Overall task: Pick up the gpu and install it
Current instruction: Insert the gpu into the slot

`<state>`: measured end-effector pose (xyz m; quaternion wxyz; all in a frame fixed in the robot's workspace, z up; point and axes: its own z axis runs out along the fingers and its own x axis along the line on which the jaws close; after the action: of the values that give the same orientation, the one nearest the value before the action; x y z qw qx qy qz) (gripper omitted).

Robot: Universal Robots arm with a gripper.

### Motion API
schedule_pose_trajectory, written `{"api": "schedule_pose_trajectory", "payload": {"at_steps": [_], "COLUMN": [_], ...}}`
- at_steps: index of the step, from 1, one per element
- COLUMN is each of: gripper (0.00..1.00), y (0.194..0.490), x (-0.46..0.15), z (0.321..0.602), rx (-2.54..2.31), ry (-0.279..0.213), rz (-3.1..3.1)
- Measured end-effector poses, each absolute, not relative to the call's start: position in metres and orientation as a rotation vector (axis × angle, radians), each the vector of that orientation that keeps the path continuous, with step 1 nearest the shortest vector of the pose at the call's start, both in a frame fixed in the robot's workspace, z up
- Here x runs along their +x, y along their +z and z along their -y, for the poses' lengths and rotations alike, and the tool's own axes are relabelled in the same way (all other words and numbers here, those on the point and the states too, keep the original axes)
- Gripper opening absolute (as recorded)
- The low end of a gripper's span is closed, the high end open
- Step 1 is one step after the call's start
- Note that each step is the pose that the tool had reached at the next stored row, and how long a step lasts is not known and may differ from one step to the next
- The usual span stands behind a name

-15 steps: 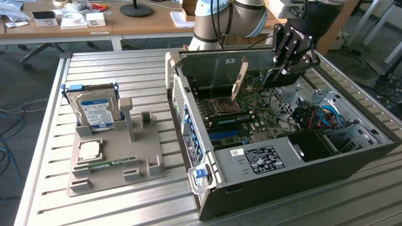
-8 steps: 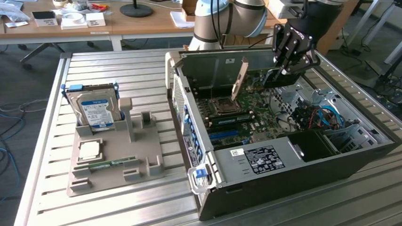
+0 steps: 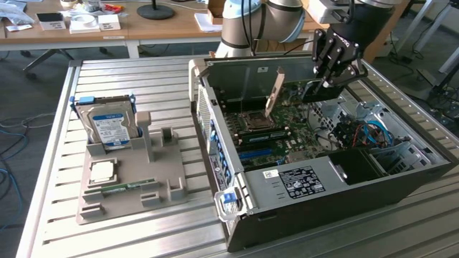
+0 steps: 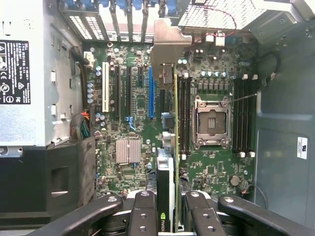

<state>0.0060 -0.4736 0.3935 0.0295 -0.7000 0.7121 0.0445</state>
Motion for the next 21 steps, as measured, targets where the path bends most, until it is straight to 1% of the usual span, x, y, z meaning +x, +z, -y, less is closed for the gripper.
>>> {"api": "schedule_pose_trajectory", "payload": {"at_steps": [21], "gripper": [0.27], "y": [0.3927], "x": [0.0054], "z": [0.4796], "rx": [-2.159], "ry": [0.137], "rz": [-2.196]}}
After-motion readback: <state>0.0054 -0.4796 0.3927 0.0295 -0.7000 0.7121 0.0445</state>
